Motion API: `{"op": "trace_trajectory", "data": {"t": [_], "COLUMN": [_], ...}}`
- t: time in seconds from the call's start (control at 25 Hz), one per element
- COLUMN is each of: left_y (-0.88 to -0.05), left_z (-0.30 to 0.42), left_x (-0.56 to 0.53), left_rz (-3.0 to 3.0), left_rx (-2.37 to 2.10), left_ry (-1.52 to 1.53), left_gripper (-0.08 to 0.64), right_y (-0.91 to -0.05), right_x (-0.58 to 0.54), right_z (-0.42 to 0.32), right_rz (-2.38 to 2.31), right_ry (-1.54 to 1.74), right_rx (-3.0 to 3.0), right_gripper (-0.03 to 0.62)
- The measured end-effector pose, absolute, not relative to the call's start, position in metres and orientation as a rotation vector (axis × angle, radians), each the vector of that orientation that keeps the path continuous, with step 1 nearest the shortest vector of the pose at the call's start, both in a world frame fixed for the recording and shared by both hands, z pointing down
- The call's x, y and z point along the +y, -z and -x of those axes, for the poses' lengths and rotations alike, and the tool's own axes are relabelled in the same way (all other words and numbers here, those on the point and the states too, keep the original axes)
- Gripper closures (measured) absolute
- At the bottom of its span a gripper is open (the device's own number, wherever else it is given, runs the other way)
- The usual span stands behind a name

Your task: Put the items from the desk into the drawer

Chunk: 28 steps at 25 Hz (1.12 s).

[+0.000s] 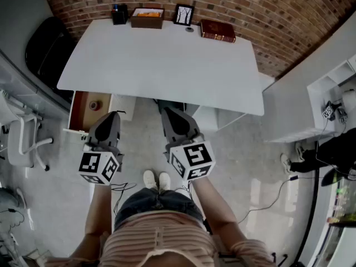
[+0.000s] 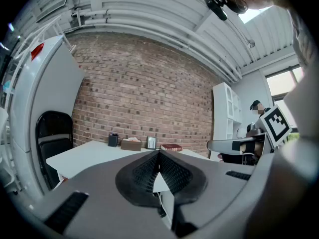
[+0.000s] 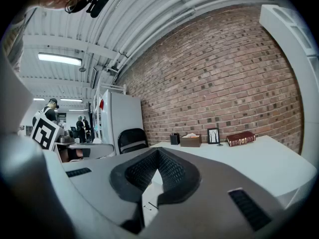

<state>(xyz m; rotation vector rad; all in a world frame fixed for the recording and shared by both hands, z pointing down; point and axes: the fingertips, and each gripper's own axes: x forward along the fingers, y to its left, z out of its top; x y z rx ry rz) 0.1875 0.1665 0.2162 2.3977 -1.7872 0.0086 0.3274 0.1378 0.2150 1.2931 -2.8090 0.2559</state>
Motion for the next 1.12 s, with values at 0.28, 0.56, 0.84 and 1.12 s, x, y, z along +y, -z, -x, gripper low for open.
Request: {"op": "trace_trajectory", "data": {"t": [0.28, 0.56, 0.84, 1.12], "left_y": [-0.220, -0.224, -0.224, -0.214], "left_z": [-0.177, -0.152, -0.127, -0.102], "left_x": [0.160, 0.160, 0.161, 0.158], "left_rz": [-2.395, -2.373, -2.388, -2.398], "left_rx": [-1.794, -1.816, -1.825, -1.852], "left_ry": [-0.012, -0.031, -0.044, -0.040], "left_gripper": [0.552, 0.552, 0.552, 0.552], "right_y": [-0.219, -0.225, -0.221, -0.209], "right_x": [0.132, 0.129, 0.129, 0.123], "right_z": [-0.318, -0.305, -0.284, -0.274], "right_rz": [-1.295, -1.280, -1.308, -1.354], "right_ry": [-0.253, -0.278, -0.248, -0.245], "right_rx": [-2.808, -2.810, -2.777, -2.772], "right_gripper": [0.575, 0.574, 0.574, 0.574]}}
